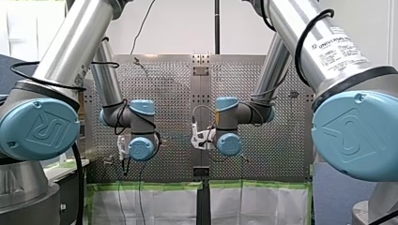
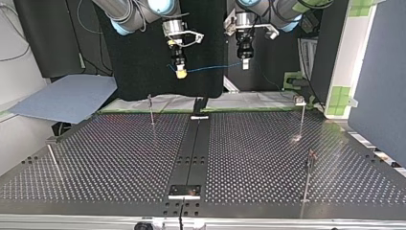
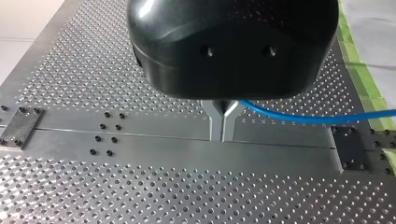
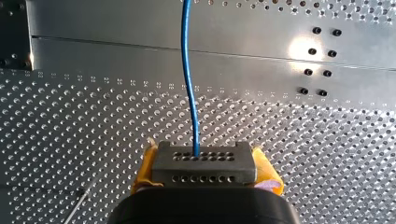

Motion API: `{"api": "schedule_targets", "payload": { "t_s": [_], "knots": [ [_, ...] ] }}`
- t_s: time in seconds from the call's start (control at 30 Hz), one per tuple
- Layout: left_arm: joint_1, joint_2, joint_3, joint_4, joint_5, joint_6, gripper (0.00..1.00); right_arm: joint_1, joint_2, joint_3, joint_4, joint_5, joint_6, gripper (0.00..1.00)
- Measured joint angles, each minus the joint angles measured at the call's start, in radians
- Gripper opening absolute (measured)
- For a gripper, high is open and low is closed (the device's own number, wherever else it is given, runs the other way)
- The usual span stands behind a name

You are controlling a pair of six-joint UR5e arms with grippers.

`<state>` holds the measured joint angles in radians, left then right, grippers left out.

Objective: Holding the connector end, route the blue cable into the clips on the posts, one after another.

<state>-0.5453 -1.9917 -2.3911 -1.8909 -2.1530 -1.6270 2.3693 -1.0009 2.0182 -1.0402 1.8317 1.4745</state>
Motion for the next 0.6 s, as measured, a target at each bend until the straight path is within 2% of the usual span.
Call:
{"api": "schedule_targets", "payload": {
  "t_s": [0.13,0.27,0.37,0.6],
  "knots": [
    [0.001,0.001,-0.001,-0.016,0.001,0.000,0.00,0.004,0.004,0.003,0.004,-0.002,-0.003,0.00],
    [0.002,0.001,-0.001,-0.045,0.002,-0.001,0.00,0.033,0.034,0.010,0.026,-0.004,-0.010,0.00],
    [0.002,0.001,-0.001,-0.052,0.002,-0.001,0.00,0.046,0.063,0.012,0.033,-0.005,-0.012,0.00],
    [0.002,0.002,-0.001,-0.054,0.002,-0.001,0.00,0.052,0.083,0.012,0.035,-0.005,-0.012,0.00]
  ]
}}
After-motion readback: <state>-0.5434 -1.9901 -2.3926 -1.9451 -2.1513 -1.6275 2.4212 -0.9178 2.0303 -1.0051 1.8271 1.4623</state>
